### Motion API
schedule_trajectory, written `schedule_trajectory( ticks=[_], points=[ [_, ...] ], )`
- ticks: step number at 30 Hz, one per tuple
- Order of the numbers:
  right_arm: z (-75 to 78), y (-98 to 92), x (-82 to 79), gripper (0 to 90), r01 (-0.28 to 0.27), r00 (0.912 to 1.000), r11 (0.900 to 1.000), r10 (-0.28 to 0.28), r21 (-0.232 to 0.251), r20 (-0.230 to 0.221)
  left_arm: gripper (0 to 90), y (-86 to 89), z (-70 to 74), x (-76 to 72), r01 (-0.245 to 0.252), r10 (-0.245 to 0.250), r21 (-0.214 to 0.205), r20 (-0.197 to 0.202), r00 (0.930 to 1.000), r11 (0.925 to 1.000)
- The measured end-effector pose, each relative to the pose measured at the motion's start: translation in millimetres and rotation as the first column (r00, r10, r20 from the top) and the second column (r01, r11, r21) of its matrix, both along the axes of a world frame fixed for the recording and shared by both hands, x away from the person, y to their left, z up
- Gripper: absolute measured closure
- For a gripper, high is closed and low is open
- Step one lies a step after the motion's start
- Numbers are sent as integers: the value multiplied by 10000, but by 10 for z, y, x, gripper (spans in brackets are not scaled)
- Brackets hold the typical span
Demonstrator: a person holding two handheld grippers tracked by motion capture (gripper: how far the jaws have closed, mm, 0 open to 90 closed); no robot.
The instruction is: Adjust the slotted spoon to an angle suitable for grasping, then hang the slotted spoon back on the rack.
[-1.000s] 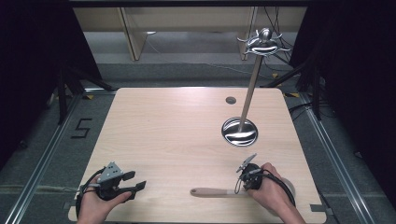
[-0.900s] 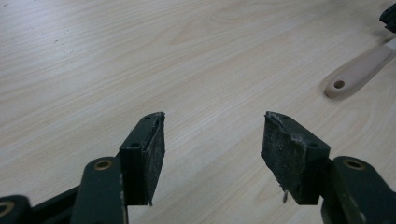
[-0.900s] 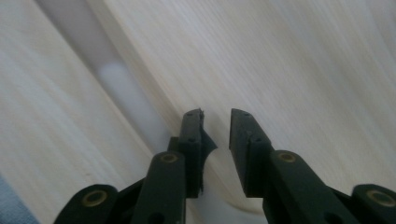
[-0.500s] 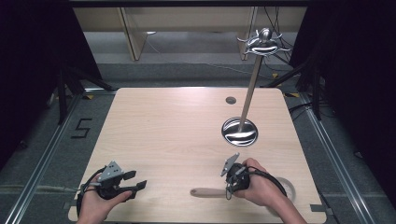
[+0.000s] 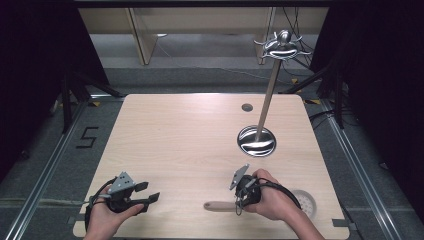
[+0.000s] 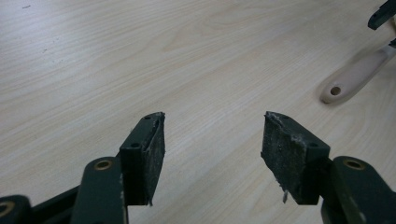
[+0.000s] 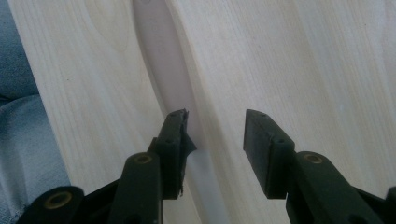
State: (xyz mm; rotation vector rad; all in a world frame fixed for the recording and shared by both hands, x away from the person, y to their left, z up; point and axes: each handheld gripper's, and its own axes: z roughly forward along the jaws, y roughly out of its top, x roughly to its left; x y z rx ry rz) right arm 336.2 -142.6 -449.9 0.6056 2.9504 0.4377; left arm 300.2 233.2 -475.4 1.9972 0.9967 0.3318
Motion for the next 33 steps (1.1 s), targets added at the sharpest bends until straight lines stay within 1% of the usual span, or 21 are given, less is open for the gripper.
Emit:
schedule_trajectory(
  ticks=[2, 4, 5, 6, 8, 10, 11, 12, 13, 16, 18, 19, 20, 21, 22, 24, 25, 28, 29, 32, 33],
  points=[
    [0, 6, -11, 599, 196, 9998, 9997, -196, -155, -30, 387, -7, 2, -17, -34, 33, -134, -38, 10000, 9999],
    [6, 18, 8, 597, -86, 9999, 9995, 84, -306, -89, 387, -11, 8, -38, -212, 211, -175, -84, 9997, 9996],
    [10, 23, 9, 596, -61, 9999, 9997, 58, -248, -105, 387, 8, 17, -26, -96, 95, 98, 99, 9999, 9999],
    [20, 30, -4, 596, 169, 9998, 9994, -172, -285, -107, 387, -7, 12, -28, -150, 151, -170, 70, 9999, 9997],
    [16, 28, 11, 597, -89, 10000, 9999, 90, -139, 22, 387, -5, 2, -16, -135, 136, -130, 87, 9999, 9998],
    [22, 27, 24, 599, -225, 9997, 9991, 220, -347, -144, 388, -6, -8, -11, -94, 94, -103, -23, 10000, 9999],
    [28, 23, 35, 601, -161, 9995, 9986, 148, -505, -263, 388, 14, -5, -6, -32, 32, 204, -18, 10000, 9998],
    [28, 23, 35, 601, -161, 9995, 9986, 148, -505, -263, 388, 5, -7, -9, -69, 69, 35, -56, 10000, 10000],
    [24, 20, 51, 602, -372, 9991, 9984, 362, -417, -238, 387, -12, -16, -13, -279, 278, -207, -73, 9996, 9994],
    [39, 41, 60, 602, -615, 9979, 9964, 602, -579, -230, 387, -8, -3, -7, -196, 196, -112, -25, 9998, 9997],
    [46, 53, 91, 602, -1297, 9913, 9893, 1309, -669, 135, 387, -21, -1, -12, -140, 141, -111, 73, 9999, 9998],
    [60, 68, 81, 601, -1250, 9919, 9890, 1264, -792, 122, 387, -19, 3, -23, -90, 90, -101, -8, 10000, 9999],
    [60, 94, 93, 601, -1649, 9860, 9834, 1664, -760, 137, 387, -24, 2, -27, -92, 93, -192, 55, 9999, 9998],
    [63, 112, 71, 601, -1321, 9911, 9880, 1331, -800, 77, 387, -19, -1, -35, -97, 99, -187, 120, 9999, 9998],
    [65, 137, 69, 600, -1457, 9891, 9858, 1469, -833, 88, 386, 0, 0, -35, 2, -2, -36, 85, 10000, 10000],
    [58, 176, 58, 598, -1481, 9888, 9849, 1493, -893, 78, 386, -3, -11, -38, -156, 154, -321, -73, 9999, 9994],
    [49, 194, 68, 598, -1793, 9834, 9801, 1809, -853, 110, 387, 10, -8, -30, -58, 59, -256, 53, 10000, 9997],
    [25, 225, 62, 599, -1676, 9858, 9814, 1681, -941, -32, 387, 30, -3, -36, -117, 119, -306, 63, 9999, 9995],
    [8, 233, 63, 599, -1658, 9861, 9808, 1662, -1026, -41, 387, 48, 4, -38, -32, 33, -147, 50, 10000, 9999],
    [-32, 255, 79, 599, -2100, 9777, 9725, 2088, -1003, -220, 386, 45, 3, -37, -107, 108, -250, 31, 9999, 9996],
    [-36, 265, 63, 600, -1907, 9816, 9751, 1889, -1129, -264, 386, 34, 4, -33, -155, 157, -327, 55, 9999, 9993]
  ],
)
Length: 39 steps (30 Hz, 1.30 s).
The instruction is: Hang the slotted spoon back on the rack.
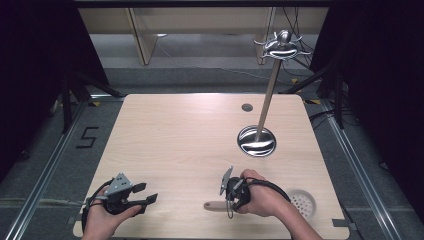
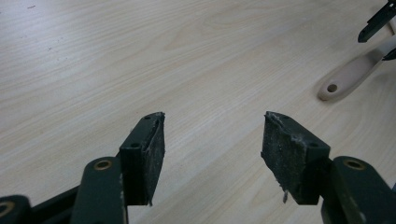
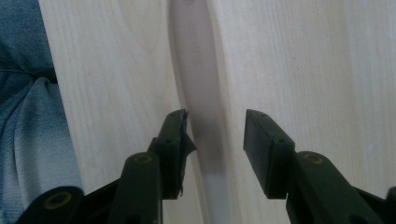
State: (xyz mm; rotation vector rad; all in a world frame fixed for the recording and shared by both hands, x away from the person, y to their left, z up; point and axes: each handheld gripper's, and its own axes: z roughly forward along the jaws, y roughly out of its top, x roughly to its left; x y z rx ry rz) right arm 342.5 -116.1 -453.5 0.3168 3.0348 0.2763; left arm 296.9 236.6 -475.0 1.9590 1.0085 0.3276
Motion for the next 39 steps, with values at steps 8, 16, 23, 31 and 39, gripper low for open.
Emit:
schedule_trajectory(
  ticks=[8, 16, 23, 31, 39],
  points=[
    [-95, 54, 8, 605, -532, 9986, 9983, 530, -218, -90, 386, -23, -14, 10, 83, -82, 98, -57, 10000, 9999],
    [-110, 102, -32, 612, 17, 9991, 9982, -42, -605, -427, 386, -10, -13, 4, 65, -65, 0, 13, 10000, 10000],
    [-125, 98, -8, 622, -110, 9990, 9976, 79, -679, -451, 386, -25, -17, 3, 36, -36, -24, -27, 10000, 10000],
    [-167, 117, 48, 631, -711, 9969, 9964, 693, -469, -377, 386, -23, -17, 2, 44, -44, -20, -32, 10000, 10000],
    [-181, 128, 46, 650, -560, 9975, 9963, 530, -654, -473, 386, -20, -15, 2, 66, -66, -9, -54, 10000, 10000]
  ],
)
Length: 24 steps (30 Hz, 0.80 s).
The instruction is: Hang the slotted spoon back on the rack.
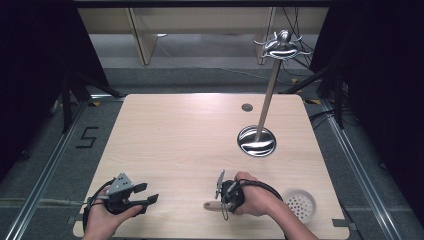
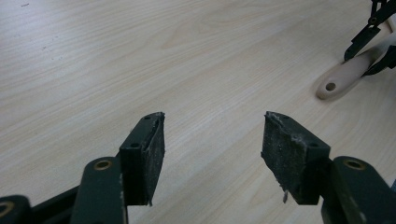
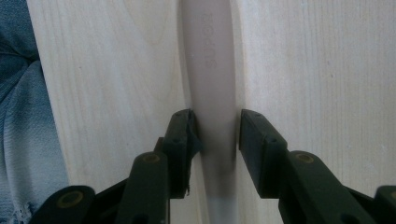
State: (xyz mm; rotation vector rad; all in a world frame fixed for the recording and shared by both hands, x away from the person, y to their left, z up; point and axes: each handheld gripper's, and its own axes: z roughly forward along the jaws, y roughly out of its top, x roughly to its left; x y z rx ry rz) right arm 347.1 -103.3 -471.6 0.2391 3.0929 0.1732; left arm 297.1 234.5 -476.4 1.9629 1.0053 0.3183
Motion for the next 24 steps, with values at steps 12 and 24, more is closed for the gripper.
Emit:
schedule_trajectory(
  ticks=[12, 24],
  points=[
    [-19, 24, -24, 685, 173, 9998, 9990, -175, -418, -44, 386, -5, -3, 2, 27, -27, 54, -25, 10000, 10000],
    [-40, 31, 35, 710, -863, 9961, 9961, 866, -199, 175, 386, -3, -3, 5, 124, -123, 106, -66, 9999, 9999]
  ],
)
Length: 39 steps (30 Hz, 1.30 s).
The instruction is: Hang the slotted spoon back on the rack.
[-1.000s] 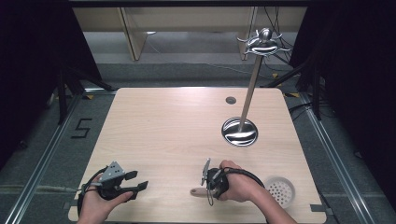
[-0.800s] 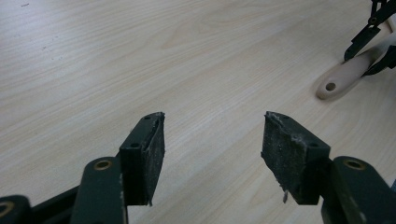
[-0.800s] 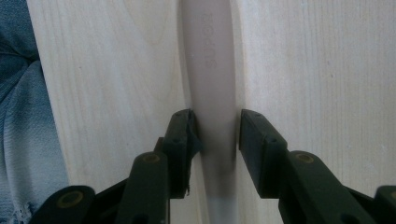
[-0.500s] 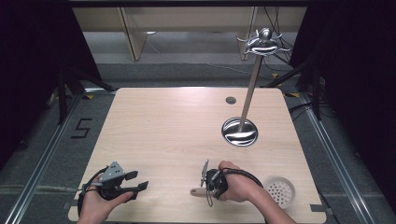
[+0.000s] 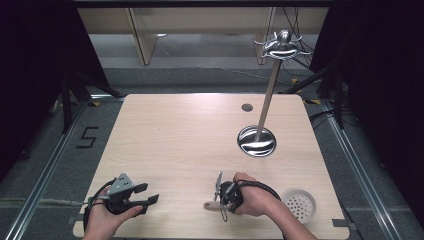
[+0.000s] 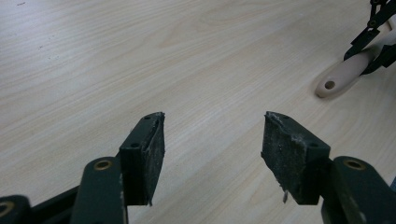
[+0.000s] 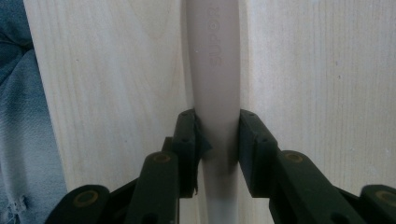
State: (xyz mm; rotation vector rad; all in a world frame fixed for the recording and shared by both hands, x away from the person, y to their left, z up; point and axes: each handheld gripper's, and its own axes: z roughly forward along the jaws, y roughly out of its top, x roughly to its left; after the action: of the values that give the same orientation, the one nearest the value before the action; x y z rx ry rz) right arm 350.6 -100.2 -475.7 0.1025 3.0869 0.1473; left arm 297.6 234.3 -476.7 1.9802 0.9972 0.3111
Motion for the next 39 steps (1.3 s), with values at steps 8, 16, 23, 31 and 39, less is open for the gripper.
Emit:
schedule_trajectory(
  ticks=[8, 16, 23, 31, 39],
  points=[
    [11, -20, -27, 714, 198, 9996, 9998, -200, 74, 211, 386, 0, -2, -1, -3, 3, -18, 17, 10000, 10000],
    [139, -90, -101, 716, 1115, 9928, 9932, -1128, 324, 407, 386, -16, -11, -7, -108, 107, -152, -76, 9999, 9998],
    [265, -200, -94, 716, 1269, 9883, 9859, -1350, 1093, 706, 386, -11, -13, -1, -20, 20, -102, 33, 10000, 9999],
    [427, -351, -115, 717, 1981, 9722, 9600, -2182, 1980, 850, 386, -11, -12, -2, -28, 28, -59, -10, 10000, 10000],
    [565, -513, -95, 717, 2013, 9602, 9230, -2520, 3279, 1200, 386, -1, -15, 0, -61, 62, 170, -54, 10000, 9998]
  ],
)
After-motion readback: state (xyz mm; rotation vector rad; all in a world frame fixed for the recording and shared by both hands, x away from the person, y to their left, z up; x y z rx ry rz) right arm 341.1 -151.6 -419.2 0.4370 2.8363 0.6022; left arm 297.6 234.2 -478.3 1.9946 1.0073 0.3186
